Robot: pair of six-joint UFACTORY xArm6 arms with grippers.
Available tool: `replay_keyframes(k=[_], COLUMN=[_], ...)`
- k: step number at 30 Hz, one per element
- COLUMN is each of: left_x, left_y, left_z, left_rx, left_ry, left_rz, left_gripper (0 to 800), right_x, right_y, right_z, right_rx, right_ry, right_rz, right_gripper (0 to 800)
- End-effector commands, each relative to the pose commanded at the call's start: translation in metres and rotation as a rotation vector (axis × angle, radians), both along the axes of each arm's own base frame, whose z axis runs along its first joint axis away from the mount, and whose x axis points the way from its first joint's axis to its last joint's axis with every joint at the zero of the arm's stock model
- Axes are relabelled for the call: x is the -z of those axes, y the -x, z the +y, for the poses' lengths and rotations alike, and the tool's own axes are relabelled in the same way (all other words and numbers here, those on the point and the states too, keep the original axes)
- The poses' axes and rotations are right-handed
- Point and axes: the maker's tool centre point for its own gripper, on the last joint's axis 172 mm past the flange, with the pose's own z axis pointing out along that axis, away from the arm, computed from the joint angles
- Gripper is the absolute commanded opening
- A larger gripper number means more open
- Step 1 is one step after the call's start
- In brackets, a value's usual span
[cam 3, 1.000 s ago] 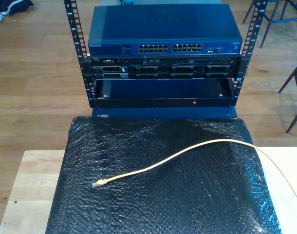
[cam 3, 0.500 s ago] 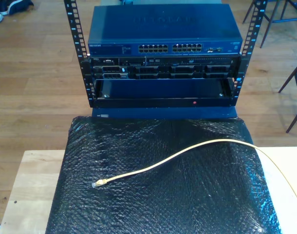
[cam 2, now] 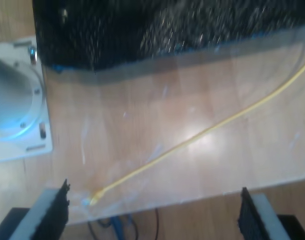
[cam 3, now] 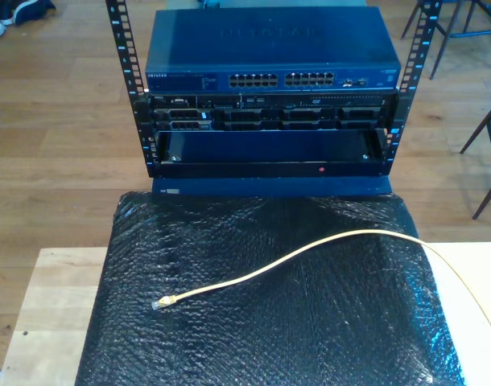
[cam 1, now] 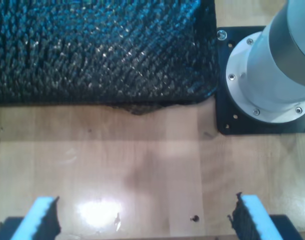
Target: Grab the cable and plug it in
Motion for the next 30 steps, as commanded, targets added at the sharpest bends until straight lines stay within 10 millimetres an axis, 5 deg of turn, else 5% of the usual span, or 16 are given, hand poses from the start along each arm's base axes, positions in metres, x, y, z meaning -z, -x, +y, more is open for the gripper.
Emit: replay_keyframes(k=[19,30], left_x=[0.002,0.005], left_y=[-0.017,-0.025], left_z=[-0.014,-0.024], left_rx=[-0.033,-0.027], left_ry=[0.067,0.104], left_rz=[-0.028,-0.037], left_gripper=[800,800], right_x=[-0.037,-0.038], right_y=[-0.065,-0.076], right_z=[0.086,0.118], right_rx=[-0.048,-0.095], right_ry=[-0.182,-0.206], right_rz=[-0.077,-0.044], right_gripper=[794,796])
